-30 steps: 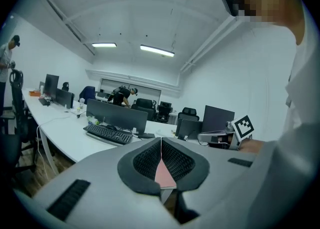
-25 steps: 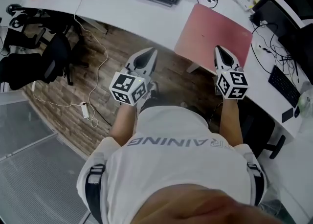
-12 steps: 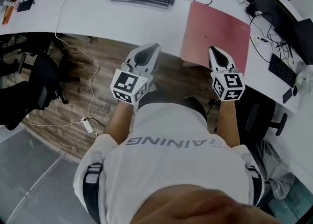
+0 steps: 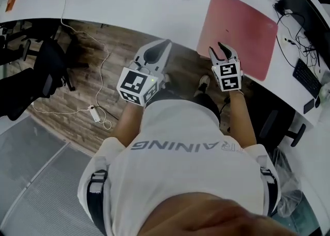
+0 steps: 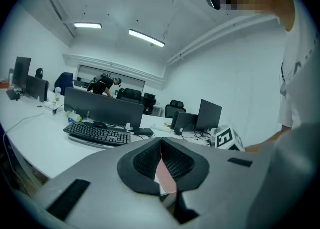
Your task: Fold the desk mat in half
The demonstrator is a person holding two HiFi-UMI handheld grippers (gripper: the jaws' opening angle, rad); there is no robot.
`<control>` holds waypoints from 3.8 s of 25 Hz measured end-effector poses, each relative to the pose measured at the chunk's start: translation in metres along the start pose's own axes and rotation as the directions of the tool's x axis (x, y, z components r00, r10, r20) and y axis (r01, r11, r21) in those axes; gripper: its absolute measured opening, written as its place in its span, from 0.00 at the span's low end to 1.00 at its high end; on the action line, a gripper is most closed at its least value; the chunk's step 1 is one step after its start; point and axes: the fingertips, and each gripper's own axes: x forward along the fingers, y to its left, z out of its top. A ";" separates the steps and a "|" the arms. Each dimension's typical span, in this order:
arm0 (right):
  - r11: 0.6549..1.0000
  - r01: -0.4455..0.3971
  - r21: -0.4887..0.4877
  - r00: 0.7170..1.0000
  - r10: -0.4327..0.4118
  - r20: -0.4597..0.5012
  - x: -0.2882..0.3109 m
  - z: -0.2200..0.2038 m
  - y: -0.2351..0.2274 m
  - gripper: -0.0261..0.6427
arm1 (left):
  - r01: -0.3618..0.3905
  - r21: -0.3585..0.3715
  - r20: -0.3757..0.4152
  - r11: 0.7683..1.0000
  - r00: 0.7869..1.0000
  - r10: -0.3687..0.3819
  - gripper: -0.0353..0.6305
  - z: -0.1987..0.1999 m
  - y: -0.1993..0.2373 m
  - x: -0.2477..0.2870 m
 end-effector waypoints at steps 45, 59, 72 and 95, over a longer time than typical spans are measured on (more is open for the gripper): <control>0.965 0.226 -0.135 0.973 -0.232 -0.024 -0.009 -0.047 -0.073 0.09 | 0.031 -0.044 -0.037 0.999 0.999 -0.033 0.10 0.000 -0.055 0.064; 0.906 0.420 0.049 0.907 -0.416 -0.069 -0.092 -0.122 -0.179 0.09 | 0.222 0.003 -0.069 0.975 0.973 -0.221 0.10 0.010 -0.152 0.153; 0.866 0.460 0.198 0.880 -0.415 -0.230 -0.119 -0.229 -0.235 0.09 | 0.277 0.018 -0.126 0.961 0.954 -0.273 0.10 -0.005 -0.210 0.200; 0.810 0.503 0.301 0.852 -0.405 -0.332 -0.147 -0.269 -0.241 0.30 | 0.317 0.025 -0.145 0.948 0.940 -0.310 0.10 -0.008 -0.223 0.189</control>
